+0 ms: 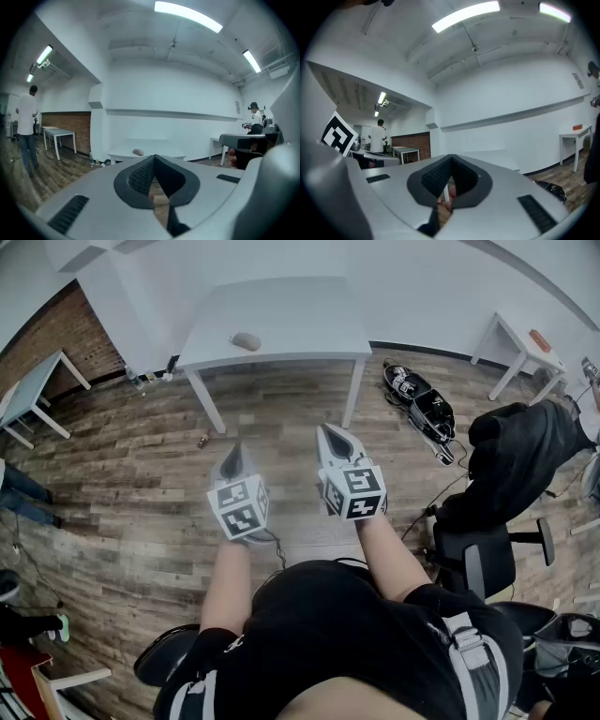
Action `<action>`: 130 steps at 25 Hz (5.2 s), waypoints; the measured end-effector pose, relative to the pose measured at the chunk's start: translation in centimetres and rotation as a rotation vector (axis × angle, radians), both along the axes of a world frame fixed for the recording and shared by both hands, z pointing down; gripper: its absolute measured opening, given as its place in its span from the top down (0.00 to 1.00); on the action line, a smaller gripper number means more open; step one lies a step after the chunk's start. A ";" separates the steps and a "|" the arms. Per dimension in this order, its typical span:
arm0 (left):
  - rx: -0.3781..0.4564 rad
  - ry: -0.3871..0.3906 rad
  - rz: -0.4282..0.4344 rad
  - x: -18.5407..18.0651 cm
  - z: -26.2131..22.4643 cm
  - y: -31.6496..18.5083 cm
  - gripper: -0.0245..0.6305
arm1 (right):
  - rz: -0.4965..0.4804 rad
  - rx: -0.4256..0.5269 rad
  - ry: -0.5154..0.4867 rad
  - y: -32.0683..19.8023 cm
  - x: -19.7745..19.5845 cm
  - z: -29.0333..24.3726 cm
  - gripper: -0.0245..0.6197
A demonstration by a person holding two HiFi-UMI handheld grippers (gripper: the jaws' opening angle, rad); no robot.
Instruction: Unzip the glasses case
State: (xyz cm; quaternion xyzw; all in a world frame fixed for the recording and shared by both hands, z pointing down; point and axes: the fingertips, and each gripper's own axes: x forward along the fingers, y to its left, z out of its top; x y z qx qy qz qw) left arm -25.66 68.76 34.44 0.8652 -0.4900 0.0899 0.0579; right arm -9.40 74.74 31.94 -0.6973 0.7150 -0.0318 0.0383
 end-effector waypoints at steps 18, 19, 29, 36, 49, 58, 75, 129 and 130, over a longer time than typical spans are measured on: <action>0.024 -0.072 -0.017 -2.5 1.2 -1.2 0.97 | -0.027 -0.002 0.053 -0.9 -3.9 0.8 0.95; 0.023 -0.075 -0.017 -2.7 1.4 -1.3 0.97 | -0.031 -0.003 0.056 -1.0 -4.4 0.8 0.95; -0.023 -0.069 0.007 -7.9 2.5 -2.2 0.97 | -0.013 -0.030 -0.039 -2.7 -9.4 1.5 0.95; -0.064 -0.066 0.038 -11.8 4.4 -2.7 0.97 | 0.015 -0.053 -0.003 -2.6 -13.6 2.8 0.95; -0.136 -0.052 0.014 -7.8 6.9 -11.9 0.97 | 0.067 -0.021 0.009 -12.2 -6.0 3.6 0.95; -0.107 -0.067 -0.034 2.5 5.0 -22.9 0.97 | -0.005 -0.019 0.017 -24.2 3.9 2.2 0.95; -0.129 -0.128 -0.121 15.2 5.9 -34.5 0.97 | -0.157 -0.088 0.013 -37.0 15.5 4.3 0.95; -0.369 0.005 -0.147 8.8 14.2 -87.8 0.97 | -0.305 -0.431 0.279 -90.1 7.9 14.6 0.95; -0.372 0.003 -0.156 9.0 14.2 -88.3 0.97 | -0.315 -0.436 0.282 -90.8 8.3 14.9 0.95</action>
